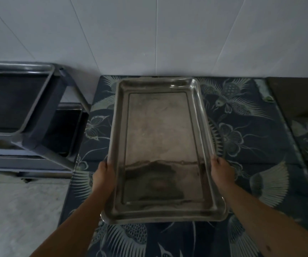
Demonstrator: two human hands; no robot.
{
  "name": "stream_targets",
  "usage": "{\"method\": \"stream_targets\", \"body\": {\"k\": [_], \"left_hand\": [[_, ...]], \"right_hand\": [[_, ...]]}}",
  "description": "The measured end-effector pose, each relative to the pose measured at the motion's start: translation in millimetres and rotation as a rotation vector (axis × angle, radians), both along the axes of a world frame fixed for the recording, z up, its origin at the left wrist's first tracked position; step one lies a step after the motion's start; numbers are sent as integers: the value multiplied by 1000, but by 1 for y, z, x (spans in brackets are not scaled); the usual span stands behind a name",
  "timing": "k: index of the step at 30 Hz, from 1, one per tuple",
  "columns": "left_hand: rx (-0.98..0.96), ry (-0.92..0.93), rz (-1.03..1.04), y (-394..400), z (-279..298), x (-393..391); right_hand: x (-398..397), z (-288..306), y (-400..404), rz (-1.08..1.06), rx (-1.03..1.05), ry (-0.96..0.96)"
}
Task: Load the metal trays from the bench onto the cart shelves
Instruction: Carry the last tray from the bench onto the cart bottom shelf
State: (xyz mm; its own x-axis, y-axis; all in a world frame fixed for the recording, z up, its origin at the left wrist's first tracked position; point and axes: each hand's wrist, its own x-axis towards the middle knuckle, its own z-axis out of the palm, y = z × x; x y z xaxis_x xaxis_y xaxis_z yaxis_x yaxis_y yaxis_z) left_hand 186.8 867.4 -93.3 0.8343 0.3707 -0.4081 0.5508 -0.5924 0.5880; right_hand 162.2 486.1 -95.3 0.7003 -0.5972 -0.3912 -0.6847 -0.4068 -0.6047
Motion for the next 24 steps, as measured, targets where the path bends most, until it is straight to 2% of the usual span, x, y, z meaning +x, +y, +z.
{"method": "stream_targets", "body": {"k": [3,8,16,24], "left_hand": [[-53,9,40,4,-6,4],[-77,54,-7,5,4,7],[40,11,-62,13,38,-16],[27,4,-28,28,71,-76]], "right_hand": [[1,-4,-5,-37,116,-36],[0,5,-9,-4,229,-125],[-23,23,-2,28,145,-110],[-64,57,7,30,158,-157]]}}
